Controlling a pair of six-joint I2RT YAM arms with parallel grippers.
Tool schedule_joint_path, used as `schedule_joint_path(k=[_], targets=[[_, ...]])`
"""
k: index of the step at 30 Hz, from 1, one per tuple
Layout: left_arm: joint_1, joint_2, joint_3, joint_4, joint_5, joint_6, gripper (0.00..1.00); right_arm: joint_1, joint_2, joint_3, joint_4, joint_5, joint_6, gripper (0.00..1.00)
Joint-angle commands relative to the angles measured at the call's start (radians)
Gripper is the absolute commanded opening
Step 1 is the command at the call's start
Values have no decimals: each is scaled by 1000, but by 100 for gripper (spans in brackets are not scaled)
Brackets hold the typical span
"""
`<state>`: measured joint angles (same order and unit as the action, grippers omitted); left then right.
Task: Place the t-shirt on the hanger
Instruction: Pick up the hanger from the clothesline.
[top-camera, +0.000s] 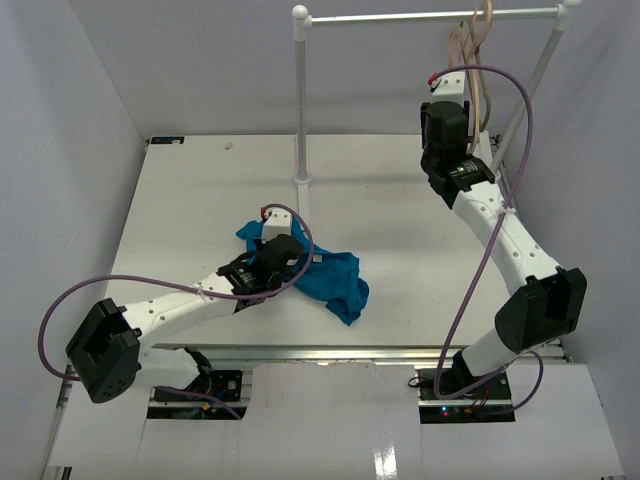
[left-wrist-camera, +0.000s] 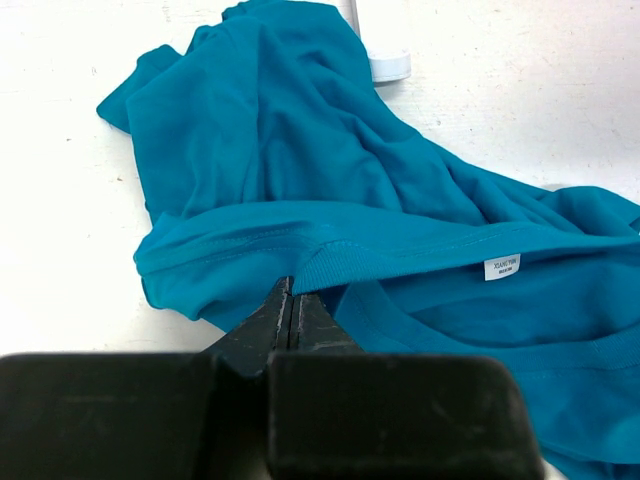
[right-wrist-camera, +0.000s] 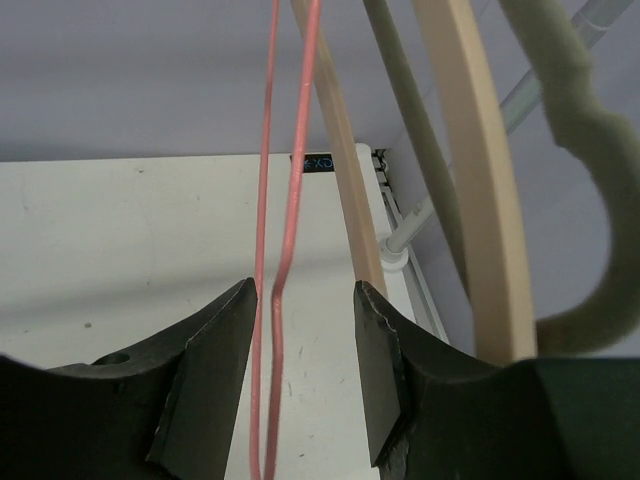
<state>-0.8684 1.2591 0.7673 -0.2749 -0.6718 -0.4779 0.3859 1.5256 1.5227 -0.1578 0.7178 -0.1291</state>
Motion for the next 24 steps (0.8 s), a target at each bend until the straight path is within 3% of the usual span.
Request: schedule_joint_path(k=[1,24], targets=[[-8,-39,1,20,-17,7,0,-2,46,68,52,-28,-1,50],[-27,-56,4,21,-14,15,0,-21,170,213,38,-54,-34,19]])
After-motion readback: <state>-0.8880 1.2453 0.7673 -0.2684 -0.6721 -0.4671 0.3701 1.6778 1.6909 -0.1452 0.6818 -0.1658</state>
